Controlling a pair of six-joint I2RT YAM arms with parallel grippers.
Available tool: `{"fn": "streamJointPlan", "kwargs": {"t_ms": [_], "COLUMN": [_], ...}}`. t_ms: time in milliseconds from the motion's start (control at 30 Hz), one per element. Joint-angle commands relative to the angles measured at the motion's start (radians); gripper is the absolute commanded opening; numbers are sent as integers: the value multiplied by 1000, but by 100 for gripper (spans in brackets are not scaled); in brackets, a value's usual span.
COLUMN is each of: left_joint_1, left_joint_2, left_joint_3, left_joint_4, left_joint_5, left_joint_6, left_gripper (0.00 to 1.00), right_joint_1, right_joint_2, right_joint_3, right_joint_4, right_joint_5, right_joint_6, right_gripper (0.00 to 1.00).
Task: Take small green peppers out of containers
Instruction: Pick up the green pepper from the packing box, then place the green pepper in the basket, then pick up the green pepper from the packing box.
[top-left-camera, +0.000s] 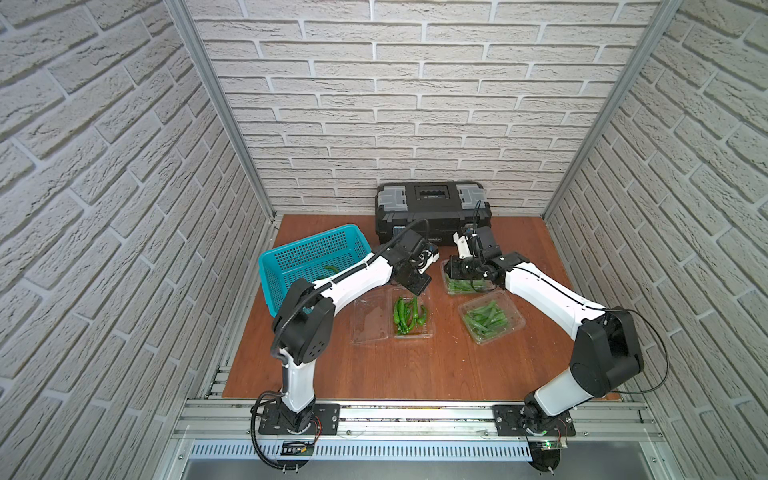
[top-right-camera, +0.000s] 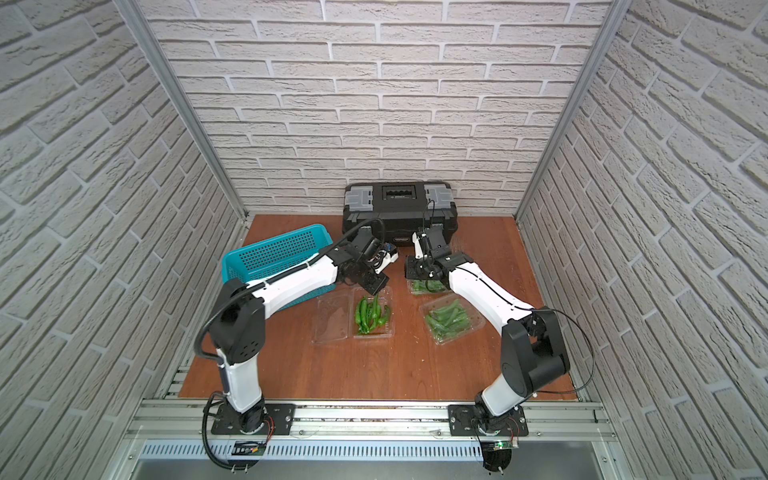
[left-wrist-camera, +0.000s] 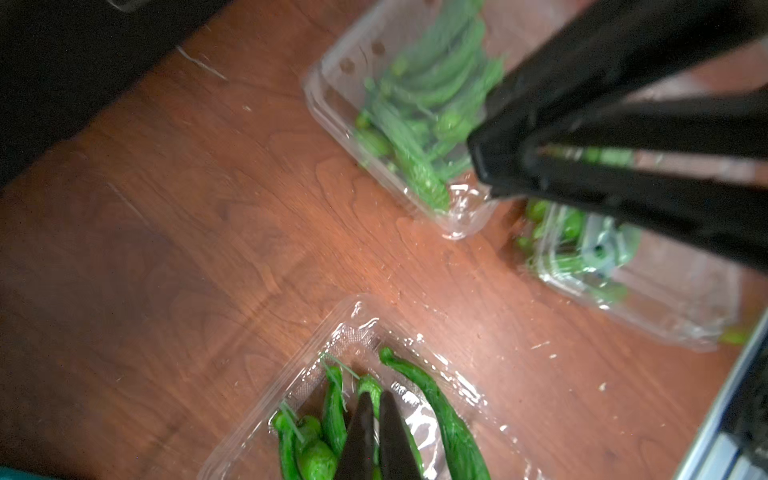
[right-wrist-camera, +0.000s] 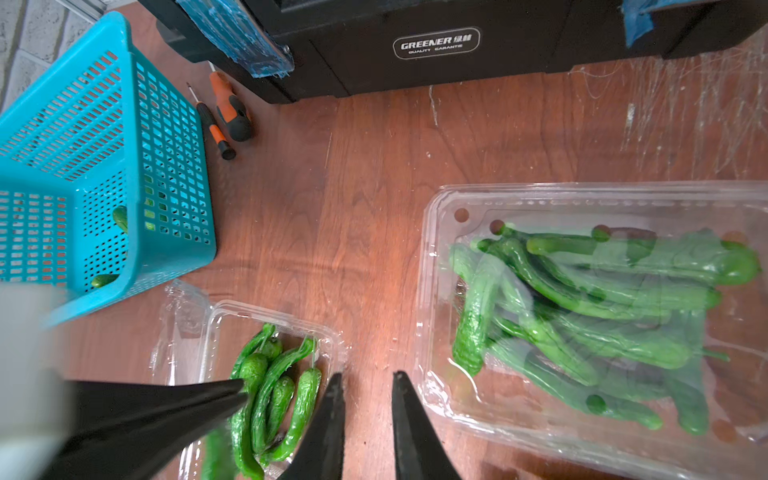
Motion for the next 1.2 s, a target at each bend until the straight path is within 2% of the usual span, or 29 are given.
{"fn": "streamJointPlan", "kwargs": {"t_ms": [0, 167, 367, 467, 567, 600, 633, 667, 700, 733, 833, 1000, 1167], "left_joint_1": [80, 230, 421, 480, 486, 485, 485, 484, 484, 478, 433, 376, 352], "left_joint_2": [-118, -256, -372, -428, -476, -488, -496, -498, -492, -483, -450, -397, -336], "left_joint_3": [-108, -243, -379, -444, -503, -523, -548, -560, -567, -567, -545, -488, -450], "left_joint_4": [258, 493, 640, 615, 516, 488, 461, 433, 405, 387, 355, 352, 378], "left_joint_5": [57, 120, 66, -89, -358, -442, -509, -549, -570, -579, -614, -631, -562], "left_joint_6": [-131, -332, -511, -549, -592, -626, -668, -704, -732, -741, -729, -663, -624], "left_gripper": [0, 0, 0, 0, 0, 5, 35, 59, 74, 81, 89, 93, 95], "right_joint_1": [10, 61, 180, 236, 279, 292, 303, 310, 319, 324, 332, 335, 336], "right_joint_2": [11, 17, 64, 123, 194, 218, 238, 254, 271, 284, 311, 316, 318], "right_joint_3": [23, 22, 26, 41, 63, 74, 83, 91, 102, 113, 138, 142, 142], "right_joint_4": [27, 64, 54, 35, 13, 6, -1, -5, -13, -25, -47, -54, -43], "right_joint_5": [-44, -144, -193, -190, -176, -171, -165, -156, -140, -120, -59, -4, 3], "right_joint_6": [-5, -64, -160, -182, -187, -188, -189, -189, -189, -189, -179, -170, -169], "right_gripper": [22, 22, 22, 23, 24, 24, 25, 26, 26, 27, 27, 27, 27]}}
